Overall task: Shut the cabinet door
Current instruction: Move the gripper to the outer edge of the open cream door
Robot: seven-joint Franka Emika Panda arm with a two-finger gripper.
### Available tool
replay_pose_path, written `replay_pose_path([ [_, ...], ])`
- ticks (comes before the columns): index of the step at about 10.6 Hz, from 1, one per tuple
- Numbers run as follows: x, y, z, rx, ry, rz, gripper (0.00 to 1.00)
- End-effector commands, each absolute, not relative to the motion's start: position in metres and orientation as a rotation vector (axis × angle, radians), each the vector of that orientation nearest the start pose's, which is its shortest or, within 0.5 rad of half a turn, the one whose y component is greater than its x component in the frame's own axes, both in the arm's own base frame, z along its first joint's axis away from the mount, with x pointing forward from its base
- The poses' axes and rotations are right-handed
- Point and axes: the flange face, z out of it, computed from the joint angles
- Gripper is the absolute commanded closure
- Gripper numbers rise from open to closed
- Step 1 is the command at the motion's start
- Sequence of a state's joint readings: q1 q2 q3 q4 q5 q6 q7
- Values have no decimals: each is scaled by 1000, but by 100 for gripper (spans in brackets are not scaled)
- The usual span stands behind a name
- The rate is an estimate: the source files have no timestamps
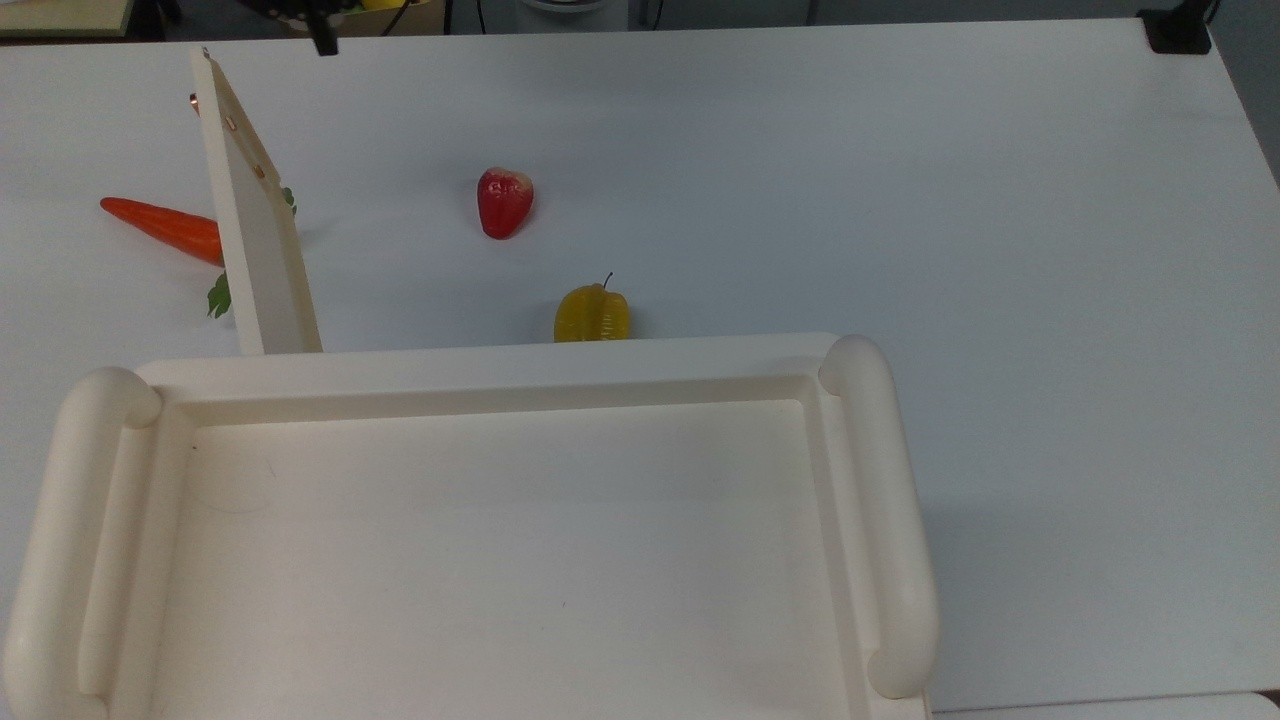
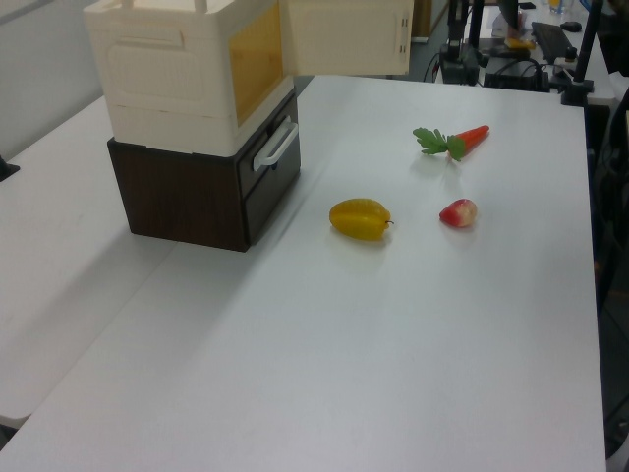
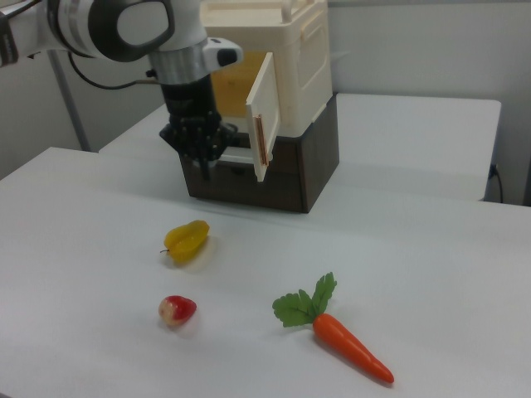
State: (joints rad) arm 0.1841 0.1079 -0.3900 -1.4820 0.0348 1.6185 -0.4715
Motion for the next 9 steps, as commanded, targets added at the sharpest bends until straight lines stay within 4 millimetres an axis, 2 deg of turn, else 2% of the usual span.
replay_pose_path([
  [1, 589, -142, 617, -3135, -707, -238, 100],
  [3, 579, -177, 621, -3121, -874, -232, 100],
  [4, 578, -187, 620, -3116, -915, -234, 100],
  [5, 585, -192, 621, -3123, -954, -339, 100],
  [7, 614, -195, 617, -3131, -962, -631, 100],
  [9, 625, -198, 617, -3118, -1010, -805, 100],
])
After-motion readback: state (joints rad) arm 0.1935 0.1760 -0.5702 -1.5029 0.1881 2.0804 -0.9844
